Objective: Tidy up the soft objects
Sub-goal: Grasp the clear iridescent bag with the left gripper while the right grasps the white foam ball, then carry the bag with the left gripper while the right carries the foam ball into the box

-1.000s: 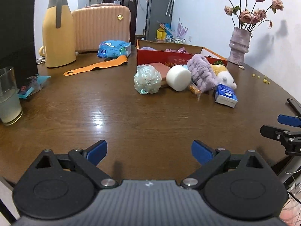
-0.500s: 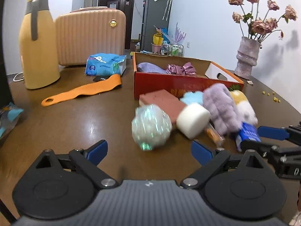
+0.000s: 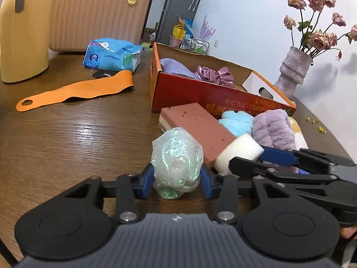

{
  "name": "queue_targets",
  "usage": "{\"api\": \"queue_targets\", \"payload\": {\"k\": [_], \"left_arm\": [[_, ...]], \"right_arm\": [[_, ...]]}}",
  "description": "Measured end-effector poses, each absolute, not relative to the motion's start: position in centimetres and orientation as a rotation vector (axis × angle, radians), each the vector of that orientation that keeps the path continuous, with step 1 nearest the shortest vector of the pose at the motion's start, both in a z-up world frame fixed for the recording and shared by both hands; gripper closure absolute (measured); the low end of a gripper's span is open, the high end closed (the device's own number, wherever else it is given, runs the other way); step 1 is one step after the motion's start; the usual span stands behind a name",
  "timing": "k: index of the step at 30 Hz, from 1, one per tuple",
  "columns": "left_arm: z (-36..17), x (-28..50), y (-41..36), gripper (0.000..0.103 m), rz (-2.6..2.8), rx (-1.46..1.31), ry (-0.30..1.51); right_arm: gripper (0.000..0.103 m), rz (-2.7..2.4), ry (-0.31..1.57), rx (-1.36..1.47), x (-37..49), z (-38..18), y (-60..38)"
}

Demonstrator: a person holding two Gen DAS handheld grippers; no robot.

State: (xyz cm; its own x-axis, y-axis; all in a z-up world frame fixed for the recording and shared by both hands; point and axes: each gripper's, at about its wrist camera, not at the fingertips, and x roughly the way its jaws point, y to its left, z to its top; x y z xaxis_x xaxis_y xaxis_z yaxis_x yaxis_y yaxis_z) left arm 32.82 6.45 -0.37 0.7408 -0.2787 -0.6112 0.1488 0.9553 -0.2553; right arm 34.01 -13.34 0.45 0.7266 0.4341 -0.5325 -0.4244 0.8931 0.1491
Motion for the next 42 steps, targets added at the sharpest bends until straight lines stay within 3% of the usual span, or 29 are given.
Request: {"api": "queue_targets", "payload": {"k": [6, 16, 28, 42], "left_arm": [[0.5, 31.2, 6.2, 0.064, -0.209, -0.184, 0.688], [2.7, 23.2, 4.6, 0.064, -0.228, -0.170, 0.657], [3.9, 16.3, 0.6, 0.063, -0.290, -0.127, 0.626], [5.6, 19.6, -0.2, 0.063, -0.320, -0.111, 0.587]], "right_arm": [[0.056, 0.465, 0.578, 0.041, 33.1, 0.8, -13.6], [0.056, 0.495, 0.485, 0.080, 24.7, 4.2, -16.4], [0.056, 0.374, 0.476, 0.159, 16.3, 3.6, -23.0], [0.056, 0.338, 0.478, 0.196, 18.1, 3.3, -25.6]]}}
